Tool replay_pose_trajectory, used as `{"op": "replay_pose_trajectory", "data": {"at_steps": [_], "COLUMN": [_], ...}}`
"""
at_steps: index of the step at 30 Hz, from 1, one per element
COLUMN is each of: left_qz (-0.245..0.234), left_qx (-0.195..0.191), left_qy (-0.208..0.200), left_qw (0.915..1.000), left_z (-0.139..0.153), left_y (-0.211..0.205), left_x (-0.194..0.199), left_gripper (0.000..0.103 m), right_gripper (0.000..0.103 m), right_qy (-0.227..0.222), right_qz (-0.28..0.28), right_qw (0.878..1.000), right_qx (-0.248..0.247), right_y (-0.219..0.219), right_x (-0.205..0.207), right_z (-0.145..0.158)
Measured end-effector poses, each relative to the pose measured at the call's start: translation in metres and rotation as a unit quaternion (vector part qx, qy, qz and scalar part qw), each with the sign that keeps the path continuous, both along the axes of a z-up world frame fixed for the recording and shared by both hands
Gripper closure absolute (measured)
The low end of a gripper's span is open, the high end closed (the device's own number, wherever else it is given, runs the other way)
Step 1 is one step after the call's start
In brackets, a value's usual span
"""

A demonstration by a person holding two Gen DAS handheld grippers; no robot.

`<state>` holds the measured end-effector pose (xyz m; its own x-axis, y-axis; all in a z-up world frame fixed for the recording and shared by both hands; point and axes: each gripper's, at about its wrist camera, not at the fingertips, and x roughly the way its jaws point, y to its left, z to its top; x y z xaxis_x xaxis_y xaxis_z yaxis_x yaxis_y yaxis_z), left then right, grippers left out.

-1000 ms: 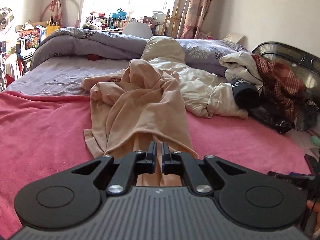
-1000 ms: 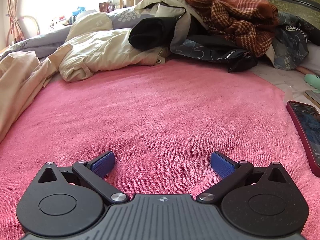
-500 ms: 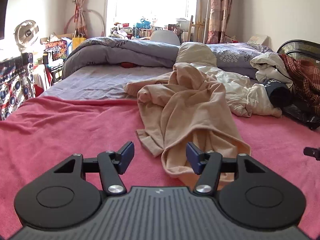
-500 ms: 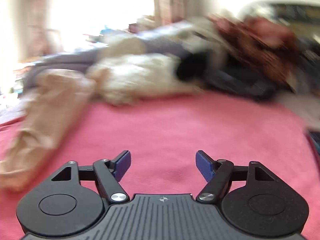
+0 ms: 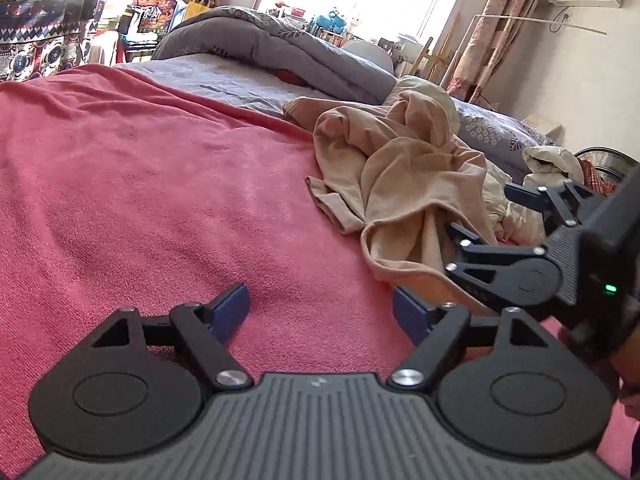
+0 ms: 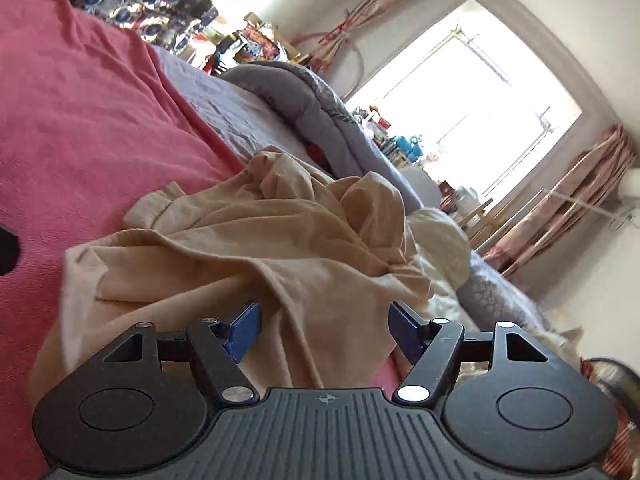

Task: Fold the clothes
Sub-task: 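Grasp the shirt with the right tool while the left tool holds it, then lift the shirt up with both tools and shake it open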

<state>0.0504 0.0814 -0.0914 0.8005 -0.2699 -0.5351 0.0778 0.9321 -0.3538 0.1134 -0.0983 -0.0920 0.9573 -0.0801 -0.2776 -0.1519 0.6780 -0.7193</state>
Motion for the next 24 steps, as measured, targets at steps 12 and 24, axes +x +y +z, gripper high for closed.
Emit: {"op": "replay_pose_trajectory", "data": {"at_steps": [12,24], "left_qz": [-0.010,-0.036], "left_qx": [-0.008,-0.015], "left_qy": [-0.005,-0.054], "left_qw": [0.9999,0.9978], "left_z": [-0.001,0.036], "left_y": [0.000,-0.010], "left_x": [0.000,-0.037], "left_gripper": [0.014,0.015], "right_gripper": [0.093,0.097], "right_qy": [-0.098,-0.151], "right_qz": [-0.100,-0.047], "right_qw": [0.984,0.945], "right_qx": [0.110,0.285], "right_y": [-0.048,-0.110], "right_x": [-0.012,-0.143], "right_z": [0.074,0.192]}}
